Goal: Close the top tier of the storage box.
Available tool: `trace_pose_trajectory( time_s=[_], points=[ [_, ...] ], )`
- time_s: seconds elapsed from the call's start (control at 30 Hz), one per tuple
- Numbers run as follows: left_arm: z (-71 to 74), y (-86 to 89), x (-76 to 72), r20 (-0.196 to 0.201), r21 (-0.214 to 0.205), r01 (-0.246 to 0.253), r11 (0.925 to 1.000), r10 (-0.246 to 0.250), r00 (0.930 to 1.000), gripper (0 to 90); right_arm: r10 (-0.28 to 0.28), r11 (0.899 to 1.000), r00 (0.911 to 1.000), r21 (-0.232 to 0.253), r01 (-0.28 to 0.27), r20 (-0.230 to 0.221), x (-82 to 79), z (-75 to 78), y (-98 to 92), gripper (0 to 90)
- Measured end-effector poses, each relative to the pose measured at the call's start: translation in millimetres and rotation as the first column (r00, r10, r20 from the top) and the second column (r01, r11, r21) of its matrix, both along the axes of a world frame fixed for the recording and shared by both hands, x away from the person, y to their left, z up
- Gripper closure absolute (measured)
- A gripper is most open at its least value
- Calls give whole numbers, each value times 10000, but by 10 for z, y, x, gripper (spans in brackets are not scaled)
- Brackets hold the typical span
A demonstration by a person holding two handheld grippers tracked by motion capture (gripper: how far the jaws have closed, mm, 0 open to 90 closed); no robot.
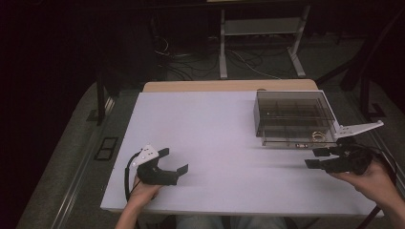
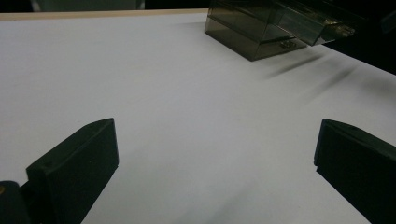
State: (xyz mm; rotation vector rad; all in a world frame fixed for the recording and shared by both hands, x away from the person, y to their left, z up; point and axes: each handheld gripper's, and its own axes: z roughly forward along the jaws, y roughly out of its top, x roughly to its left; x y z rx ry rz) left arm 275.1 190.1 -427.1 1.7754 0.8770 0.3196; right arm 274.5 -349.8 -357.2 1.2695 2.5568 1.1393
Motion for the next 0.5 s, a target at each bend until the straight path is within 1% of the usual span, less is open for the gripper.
trace_pose_trajectory(
  time_s=[0.07, 0.1, 0.27, 0.4, 0.5],
  points=[
    [-1, -1, 1, -3, -3, -4, 10000, 4, 10000, 0, -5, 9999, 10000, -105, 4, -19, 8, -15, -1, 442],
    [-1, -2, 1, 1, 19, 15, 10000, -15, 10000, 0, -133, 9997, 9999, -188, 133, -11, 13, -24, -1, 466],
    [2, 0, -3, 5, 22, 16, 10000, -16, 10000, 0, -200, 9997, 9997, -169, 198, -109, 67, -88, -13, 621],
    [0, 5, 0, 8, 7, -4, 10000, 4, 10000, 0, -181, 9994, 9996, -298, 174, -229, 97, -124, 1, 725],
    [2, 3, -3, 12, 9, 2, 10000, -2, 10000, 0, -286, 9986, 9994, -442, 277, -195, 116, -139, 19, 825]
  ],
)
